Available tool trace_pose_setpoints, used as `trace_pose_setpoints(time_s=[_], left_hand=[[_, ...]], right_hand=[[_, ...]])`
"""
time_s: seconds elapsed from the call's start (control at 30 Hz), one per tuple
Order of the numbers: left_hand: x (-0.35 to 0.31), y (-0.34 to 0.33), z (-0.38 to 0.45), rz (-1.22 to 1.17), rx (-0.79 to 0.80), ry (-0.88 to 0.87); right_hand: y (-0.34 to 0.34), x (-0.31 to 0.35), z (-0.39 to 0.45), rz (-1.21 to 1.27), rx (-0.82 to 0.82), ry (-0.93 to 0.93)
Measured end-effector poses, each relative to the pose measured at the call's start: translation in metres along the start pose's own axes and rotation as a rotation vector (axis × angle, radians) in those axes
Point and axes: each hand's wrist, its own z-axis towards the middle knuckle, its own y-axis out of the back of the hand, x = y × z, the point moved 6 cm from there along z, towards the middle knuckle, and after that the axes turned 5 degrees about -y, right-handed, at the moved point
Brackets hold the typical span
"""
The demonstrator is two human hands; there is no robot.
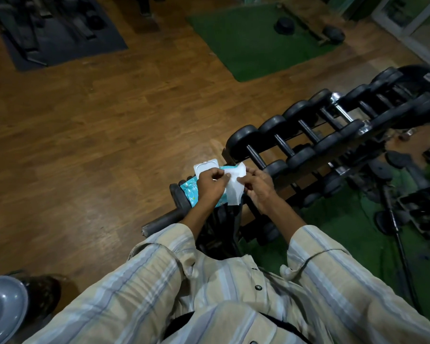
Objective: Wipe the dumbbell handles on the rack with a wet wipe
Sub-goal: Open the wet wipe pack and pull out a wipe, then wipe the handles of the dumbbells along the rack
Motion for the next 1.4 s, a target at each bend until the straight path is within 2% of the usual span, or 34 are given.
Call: trace_pose_setpoints(time_s=[0.23, 0.37, 0.73, 0.83, 0.97, 1.17, 1.4], left_hand=[[-0.009, -0.026, -0.016, 0.068, -0.043, 0.024], [-0.013, -0.050, -0.031, 0.156, -0.055, -0.037], [-0.020, -0.143, -0.115, 0.164, -0.112, -0.108], [-0.021, -0.170, -0.140, 0.220, -0.107, -0.154], [-0.018, -0.199, -0.171, 0.227, -0.116, -0.133], [-0.019, -0.224, -0.195, 0.177, -0.103, -0.070], [-0.028, -0.231, -0.183, 0.163, 0.024, 0.023]], right_hand=[[0.033, -0.018, -0.019, -0.025, 0.107, -0.129], [0.063, -0.021, -0.030, -0.017, 0.089, -0.125], [0.194, -0.037, -0.058, -0.034, 0.095, -0.199], [0.228, -0.043, -0.069, -0.025, 0.076, -0.166], [0.268, -0.044, -0.085, -0.025, 0.085, -0.102], [0.302, -0.037, -0.104, -0.016, 0.008, -0.014], [0.301, -0.006, -0.102, 0.036, 0.164, 0.010]])
